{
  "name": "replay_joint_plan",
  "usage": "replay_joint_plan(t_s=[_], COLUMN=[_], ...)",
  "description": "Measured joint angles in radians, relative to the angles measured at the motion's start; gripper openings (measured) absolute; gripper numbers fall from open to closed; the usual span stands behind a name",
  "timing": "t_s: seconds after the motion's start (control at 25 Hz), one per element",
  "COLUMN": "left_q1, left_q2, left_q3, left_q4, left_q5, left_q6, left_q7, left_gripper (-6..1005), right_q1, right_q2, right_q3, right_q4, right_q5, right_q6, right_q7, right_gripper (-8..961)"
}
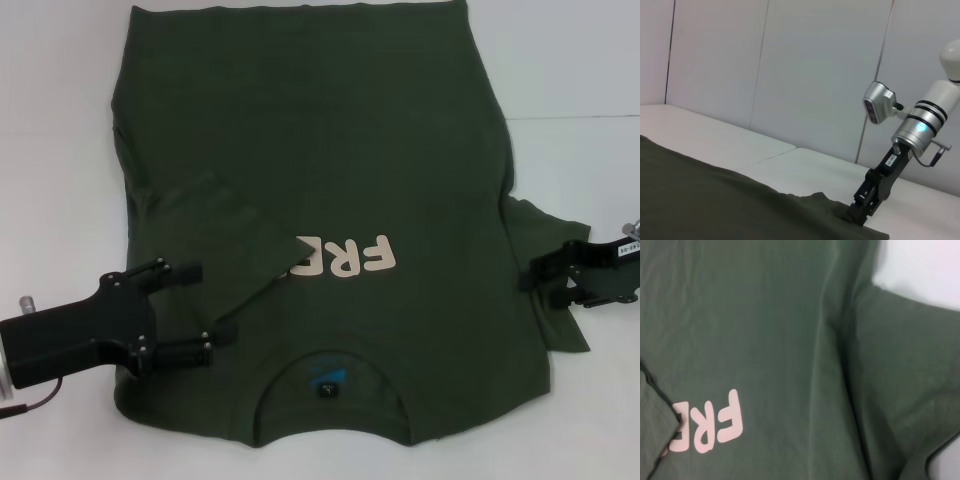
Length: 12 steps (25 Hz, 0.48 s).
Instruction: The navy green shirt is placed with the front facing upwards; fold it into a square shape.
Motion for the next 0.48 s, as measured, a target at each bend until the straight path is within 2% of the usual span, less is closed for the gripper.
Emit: replay_joint_plan(t_s=[0.36,0.48], left_q1=[-0.002,-0.003], left_q2=[0.001,0.001], left_q3=[0.000,0.000], left_q4=[0.000,0.000], left_q5=[0.000,0.000], left_q6=[0.000,0.000], left_q7=[0.000,0.000], left_gripper=[936,936], right_q1=[-0.001,0.000], right_q2=[-0.007,-0.009], right_q3=[-0.015,-0.021], right_q4=[-0.006,-0.009], right_q5=[-0.001,-0.001], right_q6=[-0.004,-0.004], right_q7=[0.001,0.001], right_gripper=[527,405])
